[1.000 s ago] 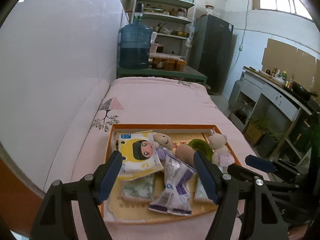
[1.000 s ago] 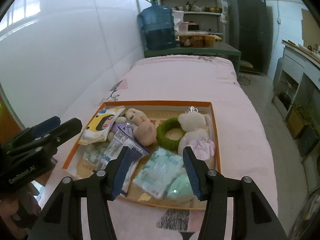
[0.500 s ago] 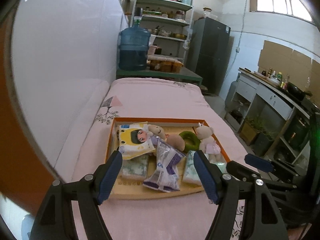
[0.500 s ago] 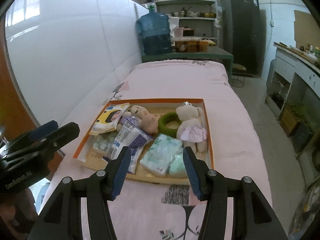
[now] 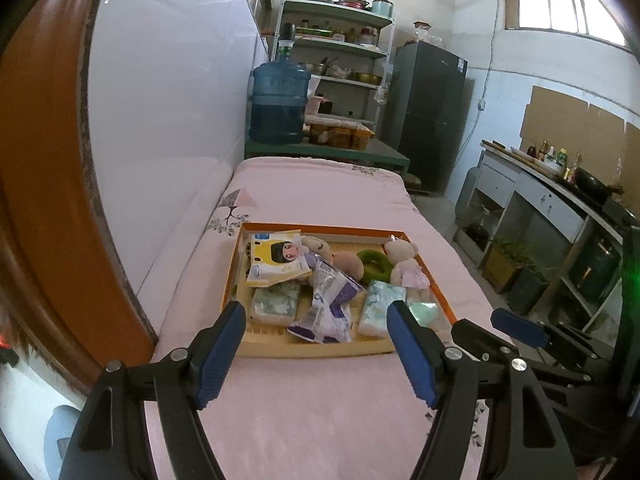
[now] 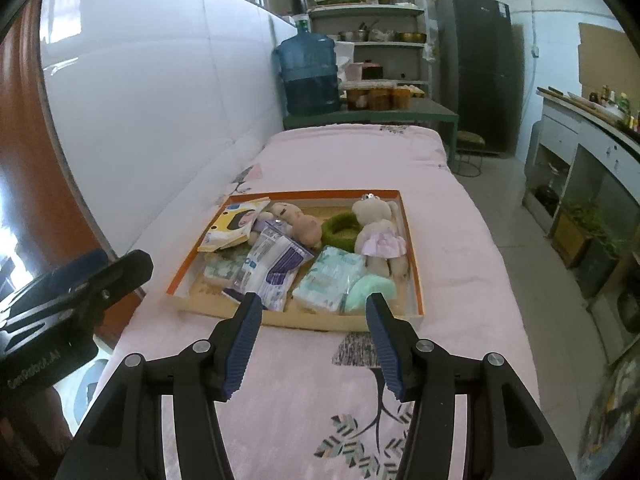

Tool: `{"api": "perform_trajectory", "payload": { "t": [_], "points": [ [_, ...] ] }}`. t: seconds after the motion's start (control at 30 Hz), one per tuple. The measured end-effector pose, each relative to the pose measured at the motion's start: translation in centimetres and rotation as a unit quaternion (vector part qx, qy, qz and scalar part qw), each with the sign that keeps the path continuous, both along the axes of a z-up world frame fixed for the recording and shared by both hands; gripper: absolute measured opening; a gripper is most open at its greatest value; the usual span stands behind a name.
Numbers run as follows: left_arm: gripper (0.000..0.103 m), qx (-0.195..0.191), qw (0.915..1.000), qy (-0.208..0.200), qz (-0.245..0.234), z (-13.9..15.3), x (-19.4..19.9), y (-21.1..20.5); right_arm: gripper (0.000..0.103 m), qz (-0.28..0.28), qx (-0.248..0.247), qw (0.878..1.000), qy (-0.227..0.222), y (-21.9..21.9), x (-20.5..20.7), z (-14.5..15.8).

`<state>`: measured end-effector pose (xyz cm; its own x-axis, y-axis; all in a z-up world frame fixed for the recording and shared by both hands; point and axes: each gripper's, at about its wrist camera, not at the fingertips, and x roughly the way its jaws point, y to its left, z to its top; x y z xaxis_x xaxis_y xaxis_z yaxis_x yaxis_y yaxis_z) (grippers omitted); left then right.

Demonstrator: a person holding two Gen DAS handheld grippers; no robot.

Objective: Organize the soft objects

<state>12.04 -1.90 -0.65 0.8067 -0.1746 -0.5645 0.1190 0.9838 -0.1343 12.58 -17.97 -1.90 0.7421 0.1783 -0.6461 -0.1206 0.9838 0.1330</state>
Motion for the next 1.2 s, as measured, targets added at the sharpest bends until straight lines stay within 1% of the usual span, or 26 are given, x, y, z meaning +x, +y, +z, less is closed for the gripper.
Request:
{"api": "perform_trajectory", "payload": {
  "t": [0.1,0.23,0.33,0.4,0.47,0.63,0.7,0.77,0.87,1.0,1.13,1.2],
  "points": [
    [0.073,0.001,1.0000,0.000,0.002,0.0,-0.8,0.0,0.056,-0.003,0.002,1.000,-0.002,0.0,-0.9,0.2],
    [0.073,0.010,0.9998,-0.001,0.015,0.0,-2.1,-0.3,0.057,-0.011,0.003,1.000,-0.006,0.0,-2.3,0.4],
    [0.073,0.025,0.9990,0.003,0.038,-0.1,-3.0,-0.3,0.057,-0.021,0.000,1.000,-0.012,0.0,-3.4,0.7],
    [0.073,0.036,0.9974,0.010,0.062,-0.2,-3.6,-0.1,0.057,-0.028,-0.008,0.999,-0.015,0.2,-4.1,0.9],
    [0.073,0.039,0.9964,0.011,0.075,-0.3,-4.2,0.1,0.057,-0.032,-0.014,0.999,-0.021,0.3,-4.9,1.3],
    [0.073,0.035,0.9962,0.007,0.080,-0.1,-5.5,0.6,0.057,-0.036,-0.021,0.999,-0.032,0.7,-6.5,2.0],
    [0.073,0.040,0.9958,0.003,0.082,0.0,-6.1,0.6,0.058,-0.041,-0.022,0.998,-0.036,0.9,-7.2,2.2],
    [0.073,0.043,0.9958,0.000,0.081,0.2,-6.9,0.6,0.064,-0.048,-0.027,0.998,-0.042,1.1,-8.0,2.5],
    [0.073,0.052,0.9958,-0.002,0.075,0.4,-7.7,0.3,0.064,-0.056,-0.038,0.997,-0.048,1.4,-9.0,2.8],
    [0.073,0.068,0.9939,-0.013,0.086,0.8,-9.0,0.2,0.064,-0.063,-0.043,0.996,-0.051,1.7,-10.1,3.0],
    [0.073,0.057,0.9953,-0.015,0.078,1.0,-9.8,0.3,0.065,-0.065,-0.040,0.996,-0.051,1.7,-10.9,3.1],
    [0.073,0.060,0.9944,-0.019,0.085,1.2,-10.3,0.4,0.069,-0.067,-0.033,0.996,-0.049,1.6,-11.3,3.1]
  ]
}}
